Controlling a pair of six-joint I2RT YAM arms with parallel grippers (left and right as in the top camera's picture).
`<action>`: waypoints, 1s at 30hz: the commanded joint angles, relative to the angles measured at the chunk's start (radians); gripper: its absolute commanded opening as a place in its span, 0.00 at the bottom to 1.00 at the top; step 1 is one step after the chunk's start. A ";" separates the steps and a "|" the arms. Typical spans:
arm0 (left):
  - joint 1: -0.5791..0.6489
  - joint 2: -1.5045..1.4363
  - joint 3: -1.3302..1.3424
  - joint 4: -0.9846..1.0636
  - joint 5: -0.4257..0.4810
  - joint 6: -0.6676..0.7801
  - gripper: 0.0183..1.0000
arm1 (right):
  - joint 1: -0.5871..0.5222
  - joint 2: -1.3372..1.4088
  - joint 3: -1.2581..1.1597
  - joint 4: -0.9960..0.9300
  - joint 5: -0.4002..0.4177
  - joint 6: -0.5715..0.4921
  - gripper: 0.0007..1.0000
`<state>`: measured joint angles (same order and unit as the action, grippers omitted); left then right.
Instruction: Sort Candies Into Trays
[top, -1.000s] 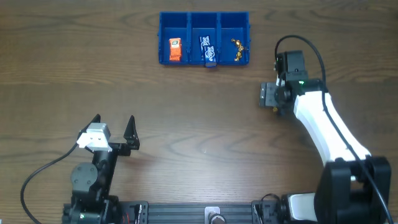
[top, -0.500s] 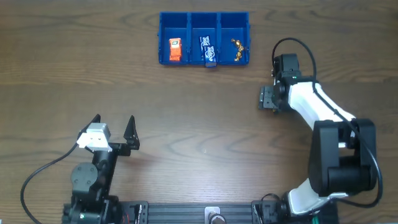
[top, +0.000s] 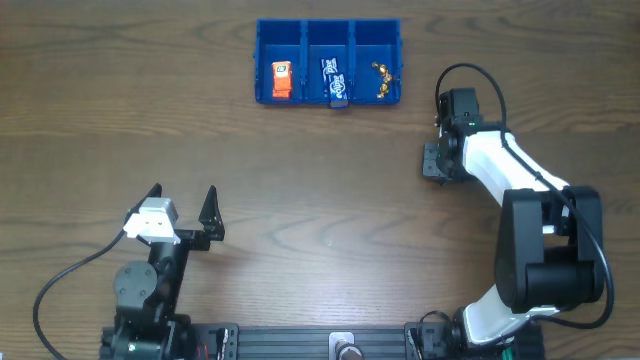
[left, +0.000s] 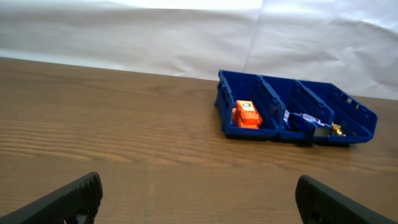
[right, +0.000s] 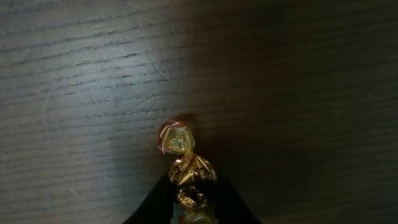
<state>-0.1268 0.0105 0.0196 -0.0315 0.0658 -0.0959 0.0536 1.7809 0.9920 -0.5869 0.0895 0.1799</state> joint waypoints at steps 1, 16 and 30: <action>0.004 -0.006 -0.015 -0.041 0.009 0.014 1.00 | 0.004 -0.008 0.013 -0.034 -0.028 0.041 0.11; 0.004 -0.006 -0.015 -0.041 0.009 0.014 1.00 | 0.312 -0.057 0.640 -0.066 0.157 0.132 0.13; 0.004 -0.006 -0.015 -0.041 0.009 0.014 1.00 | 0.254 0.337 0.844 -0.026 0.167 0.128 0.27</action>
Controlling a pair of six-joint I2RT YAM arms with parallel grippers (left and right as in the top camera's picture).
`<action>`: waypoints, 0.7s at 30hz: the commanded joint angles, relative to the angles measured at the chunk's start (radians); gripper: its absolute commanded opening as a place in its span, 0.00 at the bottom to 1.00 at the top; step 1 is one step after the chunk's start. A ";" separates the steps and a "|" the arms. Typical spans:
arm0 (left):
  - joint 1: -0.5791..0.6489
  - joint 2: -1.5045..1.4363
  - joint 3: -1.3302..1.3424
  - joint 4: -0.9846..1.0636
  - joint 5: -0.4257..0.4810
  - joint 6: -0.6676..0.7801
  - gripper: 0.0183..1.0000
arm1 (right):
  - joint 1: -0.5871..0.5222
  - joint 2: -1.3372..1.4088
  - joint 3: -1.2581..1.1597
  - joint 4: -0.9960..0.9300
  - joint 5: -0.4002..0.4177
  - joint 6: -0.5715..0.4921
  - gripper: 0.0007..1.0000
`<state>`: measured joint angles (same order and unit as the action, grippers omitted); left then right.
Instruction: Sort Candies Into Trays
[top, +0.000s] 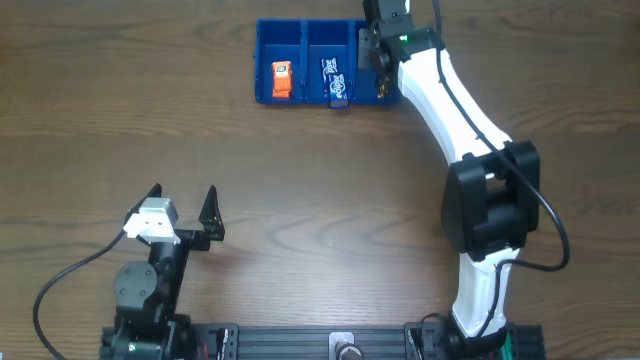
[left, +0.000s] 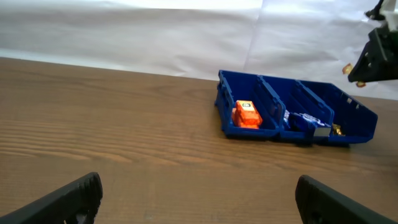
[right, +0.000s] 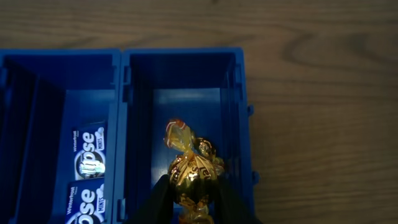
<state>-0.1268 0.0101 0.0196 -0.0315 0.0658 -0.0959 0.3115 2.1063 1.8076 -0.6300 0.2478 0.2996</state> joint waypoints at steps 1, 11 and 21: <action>0.004 -0.006 -0.015 -0.041 0.009 0.014 1.00 | -0.004 0.014 0.028 0.023 0.006 0.008 0.31; 0.004 -0.006 -0.015 -0.041 0.009 0.014 1.00 | -0.014 -0.086 0.016 -0.006 0.016 -0.026 1.00; 0.004 -0.006 -0.015 -0.041 0.009 0.014 1.00 | -0.195 -0.780 -0.480 0.106 0.031 -0.138 1.00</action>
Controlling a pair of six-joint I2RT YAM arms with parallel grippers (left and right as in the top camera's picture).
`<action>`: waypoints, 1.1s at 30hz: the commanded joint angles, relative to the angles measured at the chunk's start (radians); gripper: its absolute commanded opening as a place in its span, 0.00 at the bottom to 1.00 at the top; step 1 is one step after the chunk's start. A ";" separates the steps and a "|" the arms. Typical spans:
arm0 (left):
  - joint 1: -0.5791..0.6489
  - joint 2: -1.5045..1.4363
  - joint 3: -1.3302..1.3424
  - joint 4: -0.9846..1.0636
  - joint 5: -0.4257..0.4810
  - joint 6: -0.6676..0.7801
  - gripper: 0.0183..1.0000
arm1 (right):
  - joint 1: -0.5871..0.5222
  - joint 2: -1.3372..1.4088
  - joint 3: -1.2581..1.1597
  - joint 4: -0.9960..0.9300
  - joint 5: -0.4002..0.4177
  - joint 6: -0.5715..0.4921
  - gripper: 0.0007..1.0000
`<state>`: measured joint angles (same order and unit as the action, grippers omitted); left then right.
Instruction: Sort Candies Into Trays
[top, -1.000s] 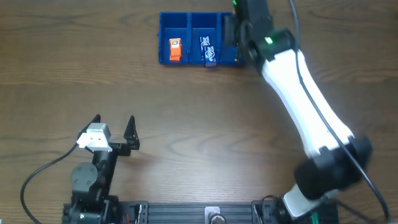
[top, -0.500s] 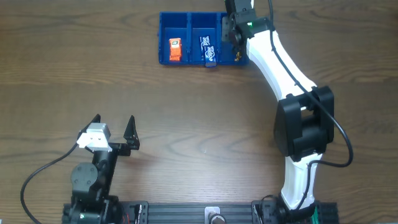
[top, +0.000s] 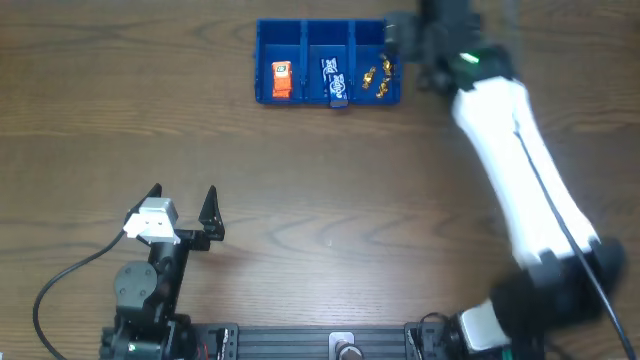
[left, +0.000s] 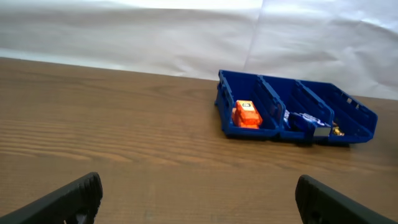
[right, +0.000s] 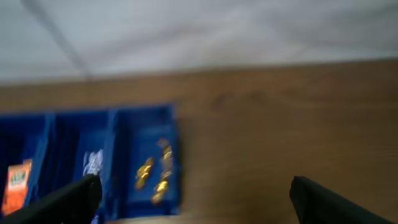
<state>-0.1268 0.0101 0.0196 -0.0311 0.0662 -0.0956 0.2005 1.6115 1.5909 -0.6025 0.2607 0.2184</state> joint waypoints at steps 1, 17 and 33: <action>0.004 -0.006 -0.015 -0.042 0.009 0.014 1.00 | -0.107 -0.377 -0.350 0.095 0.013 -0.056 1.00; 0.004 -0.006 -0.015 -0.042 0.009 0.014 1.00 | -0.296 -1.526 -1.445 0.418 -0.364 0.044 1.00; 0.004 -0.006 -0.015 -0.042 0.009 0.014 1.00 | -0.298 -1.609 -1.584 0.528 -0.341 0.024 1.00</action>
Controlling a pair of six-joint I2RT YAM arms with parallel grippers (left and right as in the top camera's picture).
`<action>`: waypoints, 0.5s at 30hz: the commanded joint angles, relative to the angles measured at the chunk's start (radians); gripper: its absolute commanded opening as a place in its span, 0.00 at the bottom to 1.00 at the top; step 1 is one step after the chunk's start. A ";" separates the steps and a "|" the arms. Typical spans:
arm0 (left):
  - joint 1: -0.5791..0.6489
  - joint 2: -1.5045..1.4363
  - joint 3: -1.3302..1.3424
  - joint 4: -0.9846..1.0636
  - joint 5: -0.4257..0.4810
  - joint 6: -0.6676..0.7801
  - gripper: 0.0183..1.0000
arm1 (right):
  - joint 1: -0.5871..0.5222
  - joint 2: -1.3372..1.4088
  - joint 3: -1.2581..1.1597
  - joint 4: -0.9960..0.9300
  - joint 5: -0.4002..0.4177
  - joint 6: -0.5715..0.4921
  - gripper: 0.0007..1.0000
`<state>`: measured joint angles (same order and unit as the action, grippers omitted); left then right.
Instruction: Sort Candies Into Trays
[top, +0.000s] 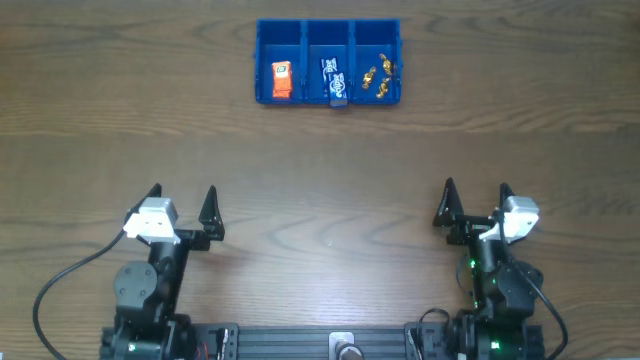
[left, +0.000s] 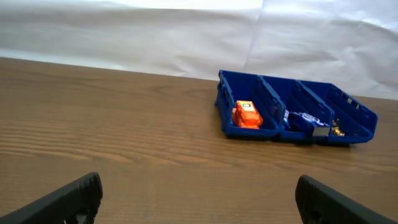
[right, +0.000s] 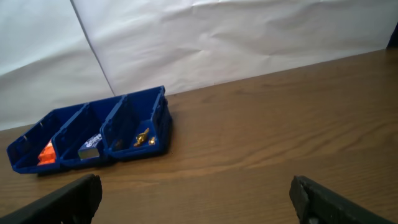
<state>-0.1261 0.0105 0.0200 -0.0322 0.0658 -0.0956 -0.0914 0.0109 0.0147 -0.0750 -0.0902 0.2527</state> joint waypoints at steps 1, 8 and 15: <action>0.003 -0.006 -0.015 -0.040 0.009 0.014 1.00 | -0.010 -0.008 -0.007 0.000 0.003 -0.066 1.00; 0.003 -0.006 -0.015 -0.040 0.009 0.014 1.00 | -0.010 -0.008 -0.007 0.005 -0.020 -0.262 1.00; 0.003 -0.006 -0.015 -0.040 0.009 0.014 1.00 | -0.010 -0.008 -0.007 0.003 -0.016 -0.261 1.00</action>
<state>-0.1261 0.0105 0.0200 -0.0322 0.0658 -0.0959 -0.0959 0.0109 0.0147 -0.0731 -0.1017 0.0132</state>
